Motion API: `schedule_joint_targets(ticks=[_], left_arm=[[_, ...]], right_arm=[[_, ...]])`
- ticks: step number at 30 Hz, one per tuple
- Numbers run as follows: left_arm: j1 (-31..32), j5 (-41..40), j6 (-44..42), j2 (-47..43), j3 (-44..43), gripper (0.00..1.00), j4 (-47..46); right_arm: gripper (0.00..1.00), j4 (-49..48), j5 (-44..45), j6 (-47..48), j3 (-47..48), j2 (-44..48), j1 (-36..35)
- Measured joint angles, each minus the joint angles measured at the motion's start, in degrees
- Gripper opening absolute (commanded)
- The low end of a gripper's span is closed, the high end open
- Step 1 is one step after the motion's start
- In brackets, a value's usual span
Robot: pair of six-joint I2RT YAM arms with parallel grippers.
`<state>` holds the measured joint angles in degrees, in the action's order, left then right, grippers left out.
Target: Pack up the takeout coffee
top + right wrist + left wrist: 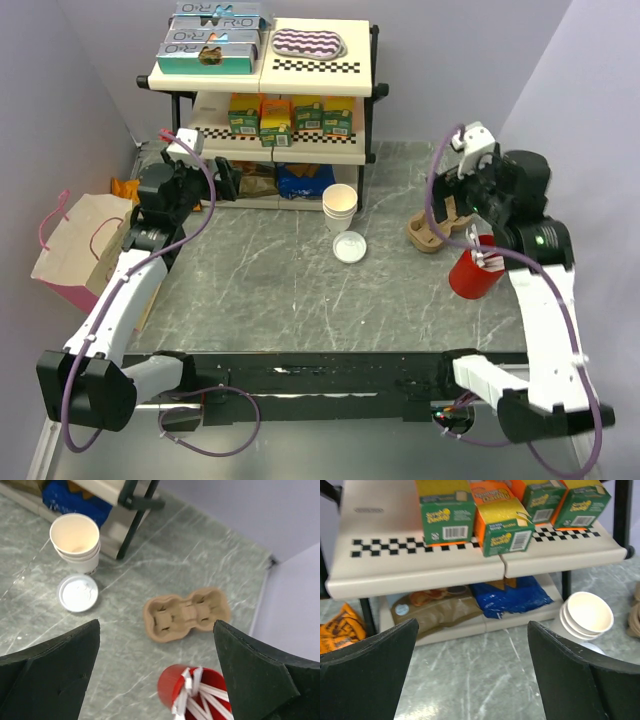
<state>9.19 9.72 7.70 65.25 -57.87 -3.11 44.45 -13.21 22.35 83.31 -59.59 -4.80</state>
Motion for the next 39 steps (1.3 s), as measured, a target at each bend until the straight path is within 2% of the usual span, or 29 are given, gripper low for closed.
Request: schedule_joint_targets(ticks=[6,9,12,13,20,24,31,39], left_arm=[[0.46,3.21,1.01,0.0,0.79,0.98,0.28],[1.25,5.11,0.92,0.0,1.09,0.99,1.2],[2.05,7.06,0.02,-0.07,1.29,0.99,3.26],[2.29,7.58,-0.61,-0.15,1.29,0.99,4.37],[3.3,8.85,-8.0,-1.81,1.42,0.98,12.15],[3.43,8.41,-10.45,-3.67,2.32,0.98,14.58],[3.43,8.48,-11.13,-4.04,2.36,0.97,15.06],[3.17,9.07,-11.13,-4.15,2.8,0.97,14.82]], right_arm=[[1.0,0.15,-0.81,-2.73,0.24,-8.02,-0.5],[1.0,0.83,-5.57,-2.38,0.74,-11.74,-0.52],[0.99,3.19,-10.78,-2.34,5.29,-16.61,-0.55],[0.93,3.23,-12.02,-2.29,6.91,-18.14,-0.59],[0.74,5.01,-20.24,1.49,23.34,-30.88,-3.52],[0.56,6.45,-23.63,6.43,29.51,-36.54,-8.55],[0.43,12.92,-26.53,17.53,32.63,-44.65,-17.07],[0.43,18.47,-26.01,27.93,34.51,-53.29,-17.84]])
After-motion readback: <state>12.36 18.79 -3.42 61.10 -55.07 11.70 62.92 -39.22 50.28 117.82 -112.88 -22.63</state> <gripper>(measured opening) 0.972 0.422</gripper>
